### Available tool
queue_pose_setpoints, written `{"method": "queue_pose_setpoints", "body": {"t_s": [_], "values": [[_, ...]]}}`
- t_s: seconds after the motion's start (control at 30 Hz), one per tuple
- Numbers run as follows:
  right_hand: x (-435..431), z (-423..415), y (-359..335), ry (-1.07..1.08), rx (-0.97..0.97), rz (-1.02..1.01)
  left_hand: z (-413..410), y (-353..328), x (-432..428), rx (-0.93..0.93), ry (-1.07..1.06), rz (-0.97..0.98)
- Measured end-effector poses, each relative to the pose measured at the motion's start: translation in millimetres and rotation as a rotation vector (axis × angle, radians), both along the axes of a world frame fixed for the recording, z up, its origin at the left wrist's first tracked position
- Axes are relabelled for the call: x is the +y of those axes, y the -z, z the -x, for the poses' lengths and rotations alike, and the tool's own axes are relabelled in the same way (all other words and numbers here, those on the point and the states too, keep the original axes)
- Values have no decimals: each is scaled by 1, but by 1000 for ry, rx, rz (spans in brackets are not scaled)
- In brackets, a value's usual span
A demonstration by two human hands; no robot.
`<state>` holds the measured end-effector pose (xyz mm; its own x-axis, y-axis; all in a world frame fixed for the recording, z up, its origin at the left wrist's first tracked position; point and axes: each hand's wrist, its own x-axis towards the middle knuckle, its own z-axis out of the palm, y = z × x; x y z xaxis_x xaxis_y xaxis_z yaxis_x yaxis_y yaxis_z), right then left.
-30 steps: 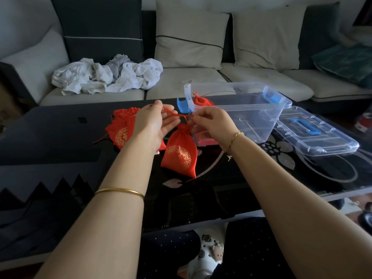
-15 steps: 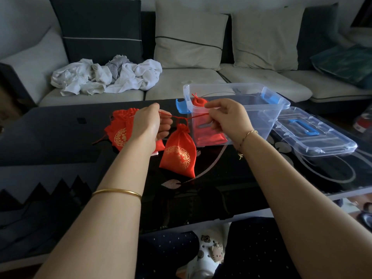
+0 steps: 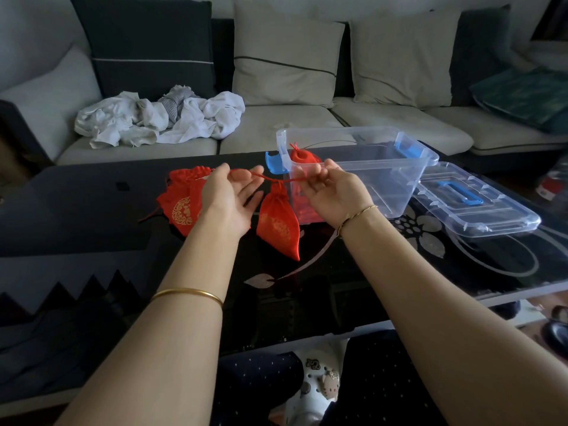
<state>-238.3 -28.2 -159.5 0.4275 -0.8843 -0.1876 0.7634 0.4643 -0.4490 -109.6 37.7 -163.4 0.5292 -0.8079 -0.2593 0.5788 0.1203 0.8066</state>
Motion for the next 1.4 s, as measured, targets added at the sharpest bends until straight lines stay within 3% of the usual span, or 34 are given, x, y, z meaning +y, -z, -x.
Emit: {"method": "queue_pose_setpoints", "body": {"t_s": [0.13,0.27,0.4,0.57,0.7,0.8,0.9,0.97,1.1,1.4], "values": [[-5,0,2,55,78,9,0,1,1,262,-41,196],[-9,6,7,86,232,79,1,1,0,243,-61,168],[-8,6,5,178,521,339,4,-6,-1,-124,25,47],[1,1,-10,172,614,636,5,-11,6,-766,275,-34],[9,-8,-17,180,690,810,9,-11,7,-950,374,-42],[9,-9,-19,185,806,820,13,-11,6,-951,376,-14],[1,-2,-18,211,1037,735,16,-11,7,-852,372,8],[-1,3,-16,150,1067,710,15,-11,7,-780,371,12],[6,4,-14,8,1192,880,16,-9,4,-727,375,7],[7,7,-6,35,1217,1057,20,-6,0,-807,252,-22]]}}
